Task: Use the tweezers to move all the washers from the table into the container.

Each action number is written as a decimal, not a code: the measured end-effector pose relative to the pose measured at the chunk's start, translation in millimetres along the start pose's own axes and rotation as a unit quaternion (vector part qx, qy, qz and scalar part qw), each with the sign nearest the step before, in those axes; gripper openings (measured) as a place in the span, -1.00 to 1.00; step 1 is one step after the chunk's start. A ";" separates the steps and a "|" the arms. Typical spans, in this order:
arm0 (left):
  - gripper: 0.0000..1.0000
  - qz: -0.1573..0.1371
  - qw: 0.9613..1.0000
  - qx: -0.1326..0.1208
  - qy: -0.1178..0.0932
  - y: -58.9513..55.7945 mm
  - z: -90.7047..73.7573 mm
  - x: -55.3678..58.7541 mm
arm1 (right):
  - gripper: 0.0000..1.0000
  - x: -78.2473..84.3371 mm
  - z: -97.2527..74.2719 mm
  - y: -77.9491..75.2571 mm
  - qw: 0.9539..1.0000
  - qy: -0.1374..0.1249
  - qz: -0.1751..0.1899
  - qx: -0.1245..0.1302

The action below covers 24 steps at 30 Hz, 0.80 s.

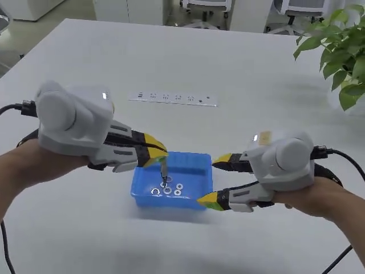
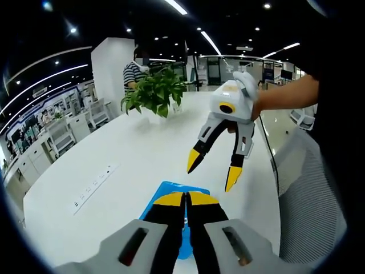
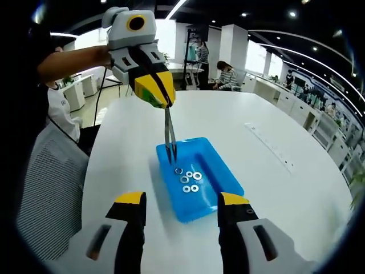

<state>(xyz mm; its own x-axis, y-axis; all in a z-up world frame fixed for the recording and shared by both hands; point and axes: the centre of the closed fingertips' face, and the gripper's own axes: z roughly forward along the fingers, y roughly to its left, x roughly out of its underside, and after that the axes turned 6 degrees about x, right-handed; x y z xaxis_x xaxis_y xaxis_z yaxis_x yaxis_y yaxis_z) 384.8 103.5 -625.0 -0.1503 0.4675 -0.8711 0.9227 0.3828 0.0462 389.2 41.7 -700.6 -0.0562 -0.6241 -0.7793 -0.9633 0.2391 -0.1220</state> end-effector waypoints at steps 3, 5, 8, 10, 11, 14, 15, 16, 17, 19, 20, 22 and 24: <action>-0.91 0.000 1.000 0.005 -0.005 -3.7 -1.7 -3.5 | 0.03 2.2 -3.7 2.0 1.000 0.000 0.005 0.003; -0.91 0.002 1.000 0.007 -0.007 -6.7 -2.0 -5.7 | 0.03 2.4 -5.9 4.7 1.000 -0.004 0.006 0.003; -0.91 0.006 1.000 0.013 -0.010 -12.2 -1.8 -9.2 | 0.03 2.0 -7.6 8.1 1.000 -0.009 0.005 0.002; -0.91 0.009 1.000 0.020 -0.013 -17.0 -1.4 -11.7 | 0.02 1.1 -7.9 10.3 1.000 -0.012 0.005 0.001; -0.91 0.009 1.000 0.023 -0.014 -18.9 -1.2 -12.7 | 0.02 0.6 -7.9 11.2 1.000 -0.013 0.005 0.000; -0.91 0.016 0.999 0.030 -0.017 -25.7 -0.1 -15.7 | -0.01 -3.0 -7.9 16.6 1.000 -0.022 0.001 -0.005; -0.91 0.018 0.999 0.033 -0.018 -27.7 0.2 -16.5 | -0.03 -4.0 -7.6 18.2 1.000 -0.024 0.001 -0.007; -0.91 0.020 0.999 0.038 -0.019 -30.6 0.5 -17.6 | -0.04 -5.3 -7.2 20.7 1.000 -0.027 -0.001 -0.010; -0.91 0.021 0.999 0.040 -0.019 -32.3 0.6 -18.1 | -0.05 -5.9 -7.0 21.8 1.000 -0.028 -0.003 -0.012; -0.91 0.026 0.998 0.046 -0.018 -37.1 1.3 -18.6 | -0.06 -8.8 -6.0 26.4 0.999 -0.035 -0.007 -0.018; -0.91 0.027 0.998 0.047 -0.018 -37.9 1.4 -18.7 | -0.08 -10.5 -5.6 29.0 0.999 -0.038 -0.009 -0.021; -0.91 0.028 0.998 0.053 -0.018 -41.9 1.5 -18.9 | -0.11 -12.6 -4.7 33.0 0.999 -0.042 -0.012 -0.028; -0.91 0.030 0.998 0.060 -0.017 -46.0 1.7 -18.9 | -0.17 -14.8 -3.5 37.3 0.998 -0.044 -0.020 -0.033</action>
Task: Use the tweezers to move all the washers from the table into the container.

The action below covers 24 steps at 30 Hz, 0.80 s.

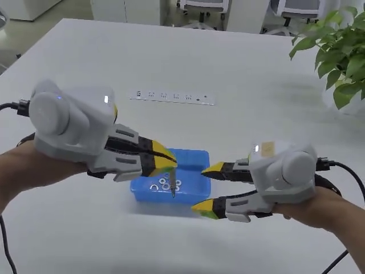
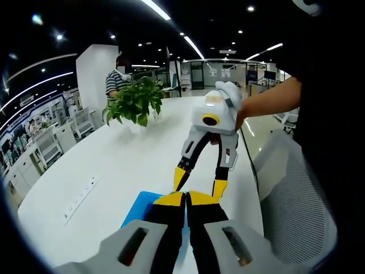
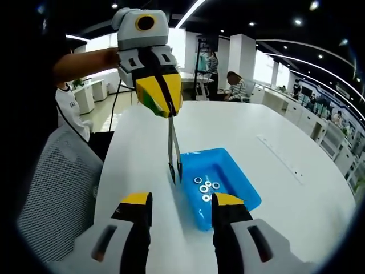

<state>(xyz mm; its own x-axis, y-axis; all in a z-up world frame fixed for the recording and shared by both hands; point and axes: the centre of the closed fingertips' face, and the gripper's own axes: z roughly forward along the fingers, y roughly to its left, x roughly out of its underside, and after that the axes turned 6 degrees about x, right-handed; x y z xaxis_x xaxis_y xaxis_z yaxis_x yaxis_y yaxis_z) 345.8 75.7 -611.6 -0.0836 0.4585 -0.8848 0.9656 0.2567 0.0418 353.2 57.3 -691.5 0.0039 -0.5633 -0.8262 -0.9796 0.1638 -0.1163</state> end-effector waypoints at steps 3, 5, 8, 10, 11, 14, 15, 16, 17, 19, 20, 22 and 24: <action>-0.91 0.003 1.000 0.010 0.003 -6.9 1.3 0.5 | -0.25 -5.2 2.5 6.5 1.000 -0.008 -0.010 -0.011; -0.91 0.004 1.000 0.014 0.004 -9.8 2.1 0.9 | -0.31 -8.2 4.5 11.0 0.999 -0.013 -0.021 -0.020; -0.91 0.006 1.000 0.019 0.006 -14.7 4.3 2.1 | -0.38 -9.7 8.2 17.1 0.999 -0.009 -0.037 -0.031; -0.91 0.009 1.000 0.024 0.005 -18.2 5.8 1.9 | -0.40 -11.9 10.8 20.8 0.998 -0.011 -0.043 -0.036; -0.91 0.009 1.000 0.026 0.005 -19.4 6.4 1.8 | -0.41 -12.8 11.7 22.6 0.998 -0.013 -0.047 -0.040; -0.91 0.011 1.000 0.028 0.004 -21.5 7.2 1.2 | -0.46 -15.0 14.9 28.0 0.997 -0.014 -0.062 -0.050; -0.91 0.012 0.999 0.029 0.004 -22.3 7.5 0.8 | -0.46 -15.6 15.7 29.5 0.996 -0.014 -0.065 -0.053; -0.91 0.013 0.999 0.029 0.003 -22.5 7.5 0.6 | -0.47 -16.5 16.6 32.3 0.996 -0.015 -0.070 -0.058; -0.91 0.014 0.999 0.029 0.002 -23.0 7.5 0.1 | -0.49 -16.4 17.2 33.6 0.995 -0.014 -0.075 -0.061; -0.91 0.014 0.999 0.030 -0.001 -23.6 7.4 -0.8 | -0.53 -16.3 18.4 35.8 0.994 -0.014 -0.082 -0.065; -0.91 0.015 0.999 0.030 -0.002 -23.9 7.4 -1.2 | -0.56 -16.7 18.7 37.4 0.994 -0.015 -0.086 -0.068; -0.91 0.014 0.999 0.032 -0.003 -24.8 7.4 -1.2 | -0.61 -17.1 19.0 39.0 0.993 -0.016 -0.092 -0.071; -0.91 0.014 0.999 0.034 -0.003 -26.0 7.8 -0.7 | -0.68 -17.0 19.2 39.3 0.993 -0.016 -0.096 -0.072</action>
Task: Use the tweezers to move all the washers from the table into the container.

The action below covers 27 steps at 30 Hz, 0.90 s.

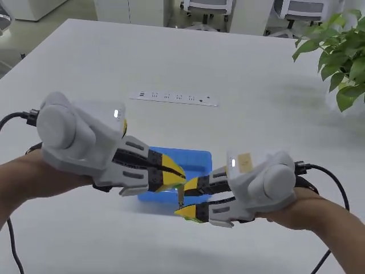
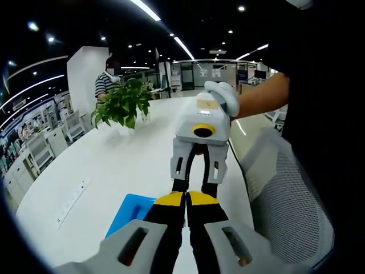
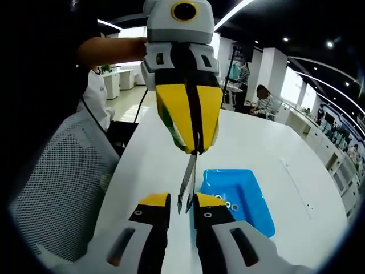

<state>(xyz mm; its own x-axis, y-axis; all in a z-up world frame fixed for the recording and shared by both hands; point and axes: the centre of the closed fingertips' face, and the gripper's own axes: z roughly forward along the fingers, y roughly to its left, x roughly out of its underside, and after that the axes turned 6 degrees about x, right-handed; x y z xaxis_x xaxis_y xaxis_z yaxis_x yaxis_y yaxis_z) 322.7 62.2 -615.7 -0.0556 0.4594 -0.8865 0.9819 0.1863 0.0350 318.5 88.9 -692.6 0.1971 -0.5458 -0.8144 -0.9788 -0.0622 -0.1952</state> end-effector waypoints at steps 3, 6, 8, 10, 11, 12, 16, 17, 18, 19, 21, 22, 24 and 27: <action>-0.91 0.000 1.000 0.001 -0.002 -1.5 0.2 0.0 | -0.75 0.2 -0.6 -1.9 1.000 -0.001 -0.001 0.004; -0.91 -0.001 1.000 0.001 -0.005 -1.9 -0.1 -0.2 | -0.77 1.0 -1.4 -2.7 1.000 0.000 -0.002 0.005; -0.91 -0.001 1.000 0.000 -0.005 -1.6 -0.6 0.1 | -0.78 1.3 -1.8 -3.3 1.000 0.000 -0.004 0.007; -0.91 -0.001 1.000 0.000 -0.004 -1.3 -1.4 0.5 | -0.79 1.1 -2.1 -3.9 1.000 0.000 -0.006 0.008; -0.91 -0.001 1.000 0.000 -0.004 -1.1 -1.8 0.7 | -0.79 1.0 -2.0 -4.1 1.000 0.000 -0.007 0.009; -0.91 -0.001 1.000 -0.001 -0.003 -0.8 -2.1 1.1 | -0.80 1.1 -1.9 -4.0 1.000 0.000 -0.008 0.009; -0.91 -0.003 1.000 0.000 0.005 -1.2 -4.2 5.1 | -0.81 2.7 -1.4 -3.3 1.000 0.005 -0.013 0.007; -0.91 -0.003 1.000 0.001 0.008 -1.5 -4.9 6.6 | -0.81 3.1 -1.3 -3.2 1.000 0.006 -0.016 0.006; -0.91 -0.004 1.000 0.001 0.010 -1.7 -5.4 7.8 | -0.81 4.0 -1.2 -3.1 1.000 0.009 -0.018 0.006; -0.91 -0.005 1.000 0.001 0.012 -1.7 -6.0 9.2 | -0.81 4.5 -1.2 -2.8 1.000 0.010 -0.020 0.005; -0.91 -0.006 1.000 0.001 0.016 -2.4 -7.3 12.2 | -0.82 5.5 -1.1 -2.3 1.000 0.012 -0.023 0.004; -0.91 -0.006 1.000 0.001 0.020 -2.7 -8.0 14.2 | -0.82 6.3 -1.1 -2.3 1.000 0.013 -0.025 0.004; -0.91 -0.007 1.000 0.001 0.024 -3.1 -8.9 17.2 | -0.82 7.5 -1.2 -1.8 1.000 0.015 -0.025 0.003; -0.91 -0.007 0.999 0.002 0.032 -4.0 -9.5 21.6 | -0.82 9.9 -1.7 -0.9 0.999 0.021 -0.029 0.000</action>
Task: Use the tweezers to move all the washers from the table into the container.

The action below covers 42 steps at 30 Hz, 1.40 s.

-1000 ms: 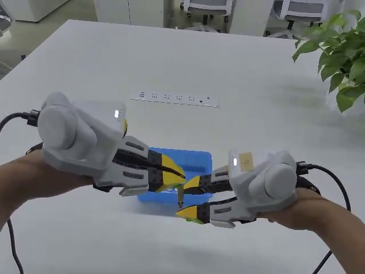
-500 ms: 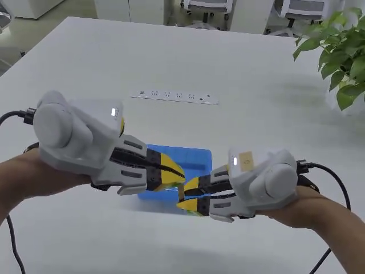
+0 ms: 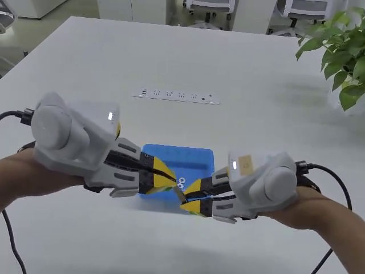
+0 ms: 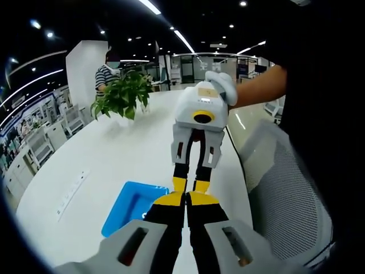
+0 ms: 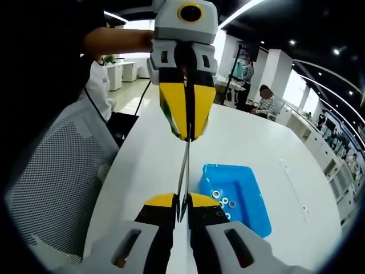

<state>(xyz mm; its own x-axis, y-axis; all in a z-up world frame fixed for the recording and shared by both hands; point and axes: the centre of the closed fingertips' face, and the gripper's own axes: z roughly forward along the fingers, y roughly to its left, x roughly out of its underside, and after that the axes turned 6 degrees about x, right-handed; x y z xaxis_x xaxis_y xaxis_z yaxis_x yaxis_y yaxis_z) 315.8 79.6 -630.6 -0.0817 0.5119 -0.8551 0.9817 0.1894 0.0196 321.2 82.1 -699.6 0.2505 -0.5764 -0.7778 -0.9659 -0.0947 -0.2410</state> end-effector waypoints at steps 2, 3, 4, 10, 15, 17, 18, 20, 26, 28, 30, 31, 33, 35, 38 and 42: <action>-0.91 0.000 1.000 0.001 0.006 -1.0 0.4 3.8 | -0.82 1.8 -0.2 0.7 1.000 0.004 -0.003 -0.001; -0.91 0.000 1.000 0.002 0.009 -1.3 0.7 5.5 | -0.83 2.7 -0.2 0.8 1.000 0.005 -0.003 -0.001; -0.91 0.000 1.000 0.002 0.011 -1.5 0.9 6.8 | -0.83 3.6 -0.4 0.8 1.000 0.006 -0.003 -0.001; -0.91 0.001 0.999 0.005 0.034 -4.4 4.6 20.5 | -0.83 10.0 -1.8 2.7 1.000 0.021 -0.013 -0.003; -0.91 -0.001 0.999 0.007 0.048 -6.0 6.1 29.7 | -0.84 13.8 -1.5 4.9 0.999 0.029 -0.016 -0.007; -0.91 -0.002 0.999 0.007 0.053 -6.2 6.4 33.6 | -0.84 14.6 -1.5 5.2 0.999 0.031 -0.017 -0.008; -0.91 -0.002 0.998 0.007 0.056 -6.3 6.6 35.4 | -0.84 15.2 -1.5 5.0 0.999 0.032 -0.018 -0.008; -0.91 -0.004 0.998 0.007 0.064 -7.1 7.9 40.7 | -0.84 16.4 -1.5 5.0 0.999 0.034 -0.019 -0.008; -0.91 -0.012 0.997 0.005 0.082 -8.1 11.6 56.3 | -0.84 19.8 0.0 6.4 0.999 0.038 -0.019 -0.010; -0.91 -0.012 0.996 0.005 0.086 -8.3 12.7 59.3 | -0.84 21.6 1.7 7.0 0.999 0.040 -0.017 -0.010; -0.91 -0.011 0.996 0.003 0.092 -7.9 13.5 63.2 | -0.84 22.6 3.3 7.9 0.999 0.042 -0.017 -0.010; -0.91 -0.011 0.995 0.003 0.095 -7.8 13.9 64.9 | -0.85 23.2 4.2 7.8 0.999 0.043 -0.016 -0.009; -0.91 -0.012 0.995 0.003 0.099 -7.1 14.4 68.8 | -0.85 24.5 6.2 8.5 0.999 0.045 -0.016 -0.008; -0.91 -0.013 0.994 0.003 0.105 -7.0 15.4 73.7 | -0.85 26.0 8.4 8.8 0.999 0.048 -0.014 -0.008; -0.91 -0.013 0.994 0.003 0.112 -6.5 17.5 79.0 | -0.85 29.2 12.0 10.3 0.998 0.053 -0.013 -0.009; -0.91 -0.010 0.992 0.006 0.127 -5.7 21.5 88.1 | -0.85 34.6 16.5 12.4 0.998 0.064 -0.015 -0.010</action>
<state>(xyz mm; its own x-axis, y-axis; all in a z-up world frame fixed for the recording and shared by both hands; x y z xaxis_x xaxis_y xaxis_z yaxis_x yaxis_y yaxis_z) 306.7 105.6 -717.2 -0.1412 0.7023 -0.6978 0.9811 0.1935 -0.0038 318.9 74.4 -739.0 0.2707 -0.6715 -0.6898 -0.9594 -0.1288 -0.2511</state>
